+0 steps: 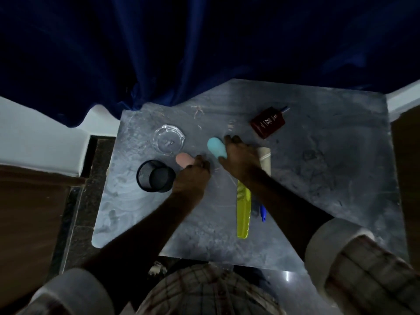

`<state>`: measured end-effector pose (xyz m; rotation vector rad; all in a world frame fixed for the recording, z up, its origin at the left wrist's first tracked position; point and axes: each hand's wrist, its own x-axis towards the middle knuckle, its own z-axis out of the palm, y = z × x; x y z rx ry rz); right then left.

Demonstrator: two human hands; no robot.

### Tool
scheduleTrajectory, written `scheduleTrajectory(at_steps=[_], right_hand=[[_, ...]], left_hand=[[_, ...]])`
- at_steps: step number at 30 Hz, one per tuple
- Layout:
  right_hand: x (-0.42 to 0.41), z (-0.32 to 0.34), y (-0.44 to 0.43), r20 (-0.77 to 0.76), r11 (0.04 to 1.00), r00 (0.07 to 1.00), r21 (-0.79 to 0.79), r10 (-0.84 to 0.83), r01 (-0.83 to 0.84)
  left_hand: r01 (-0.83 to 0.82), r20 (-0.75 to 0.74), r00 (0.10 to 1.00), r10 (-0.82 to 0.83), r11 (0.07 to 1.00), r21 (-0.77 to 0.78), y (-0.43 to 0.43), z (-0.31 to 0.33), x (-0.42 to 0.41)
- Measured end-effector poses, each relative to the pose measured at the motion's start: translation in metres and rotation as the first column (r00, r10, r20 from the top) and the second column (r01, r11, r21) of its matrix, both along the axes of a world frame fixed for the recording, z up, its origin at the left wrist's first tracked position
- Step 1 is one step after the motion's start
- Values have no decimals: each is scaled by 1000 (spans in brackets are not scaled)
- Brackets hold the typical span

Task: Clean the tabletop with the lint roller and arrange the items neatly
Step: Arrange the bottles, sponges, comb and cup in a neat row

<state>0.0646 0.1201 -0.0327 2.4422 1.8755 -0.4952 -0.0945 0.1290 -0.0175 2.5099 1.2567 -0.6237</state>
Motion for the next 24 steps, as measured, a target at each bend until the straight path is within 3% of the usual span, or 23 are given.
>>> scheduleTrajectory(at_steps=[6, 10, 13, 18, 24], right_hand=[[0, -2, -3, -44, 999, 998, 9, -47, 47], [31, 15, -35, -240, 966, 952, 130, -190, 225], [76, 22, -79, -349, 881, 878, 225, -326, 416], [130, 9, -150, -227, 789, 774, 37, -591, 613], [130, -8, -174, -220, 817, 789, -87, -573, 570]], left_hand=[[126, -65, 991, -119, 985, 118, 5, -2, 1], [145, 71, 985, -157, 978, 151, -3, 10, 5], [139, 167, 974, -156, 984, 108, -28, 13, 7], [-43, 144, 989, 46, 999, -28, -65, -12, 18], [-243, 224, 936, 271, 959, -145, -73, -27, 34]])
